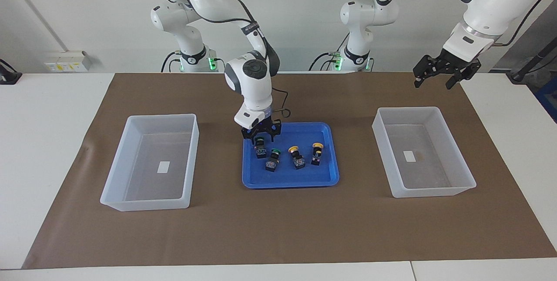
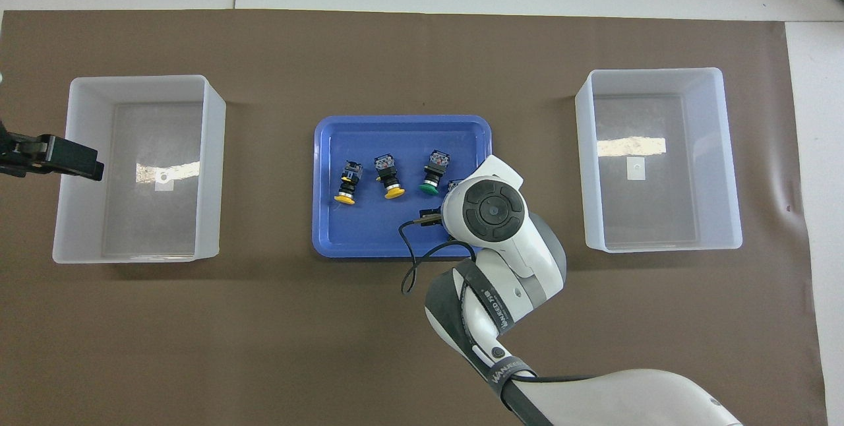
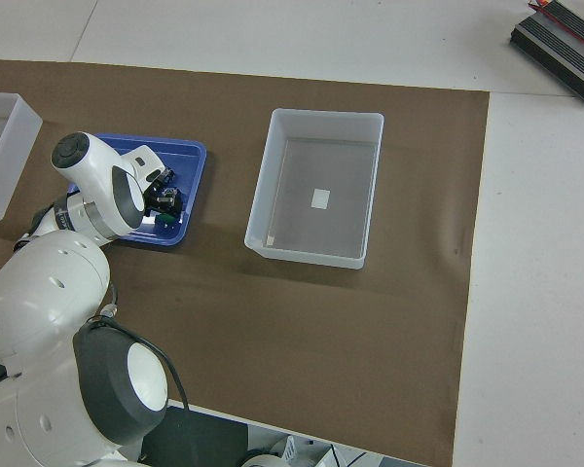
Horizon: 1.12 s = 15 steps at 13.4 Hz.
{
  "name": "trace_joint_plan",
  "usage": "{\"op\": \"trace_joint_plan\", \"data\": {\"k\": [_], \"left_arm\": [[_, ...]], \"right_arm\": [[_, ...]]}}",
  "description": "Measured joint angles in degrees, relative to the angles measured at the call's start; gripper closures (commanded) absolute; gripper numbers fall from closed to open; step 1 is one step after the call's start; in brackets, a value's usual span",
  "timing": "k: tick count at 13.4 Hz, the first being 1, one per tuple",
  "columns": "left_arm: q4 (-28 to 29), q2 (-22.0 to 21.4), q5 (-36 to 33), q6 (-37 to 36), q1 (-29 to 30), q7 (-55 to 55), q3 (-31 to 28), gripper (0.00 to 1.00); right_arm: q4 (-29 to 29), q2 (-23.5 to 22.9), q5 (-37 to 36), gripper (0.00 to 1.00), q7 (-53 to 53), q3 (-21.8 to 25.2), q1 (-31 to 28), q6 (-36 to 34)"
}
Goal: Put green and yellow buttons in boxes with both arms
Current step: 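Grasp the green button with the right gripper and lift it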
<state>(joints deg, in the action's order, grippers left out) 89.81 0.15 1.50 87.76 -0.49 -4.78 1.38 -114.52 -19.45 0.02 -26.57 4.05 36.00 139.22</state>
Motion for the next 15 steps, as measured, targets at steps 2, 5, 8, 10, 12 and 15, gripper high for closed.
{"op": "trace_joint_plan", "data": {"k": [2, 5, 8, 10, 12, 15], "left_arm": [[0.01, 0.00, 0.00, 0.02, 0.00, 0.00, 0.03, 0.00], [0.13, 0.00, 0.00, 0.07, -0.02, 0.00, 0.09, 0.00], [0.67, -0.02, 0.00, 1.76, -0.15, 0.00, 0.18, 0.00], [1.33, -0.14, 0.00, 3.40, -0.44, 0.01, 0.21, 0.00], [2.74, -0.49, 0.01, 6.22, -1.02, 0.01, 0.32, 0.00], [6.25, -1.64, 0.01, 11.25, -2.78, 0.01, 0.46, 0.00]], "right_arm": [[0.00, -0.03, 0.00, 0.82, -0.03, 0.09, -0.01, 0.03], [0.04, -0.03, 0.00, 1.00, -0.79, 0.16, -0.21, 0.05], [1.71, 0.61, 0.02, 1.00, -5.49, 0.20, -0.23, -1.32], [4.54, 3.11, 0.02, 1.00, -8.04, 0.32, -0.32, -6.67], [8.12, 7.35, 0.01, 1.00, -8.70, 0.87, -1.50, -14.98], [10.15, 13.39, -0.14, 1.00, -2.57, 1.15, -9.68, -21.88]]}}
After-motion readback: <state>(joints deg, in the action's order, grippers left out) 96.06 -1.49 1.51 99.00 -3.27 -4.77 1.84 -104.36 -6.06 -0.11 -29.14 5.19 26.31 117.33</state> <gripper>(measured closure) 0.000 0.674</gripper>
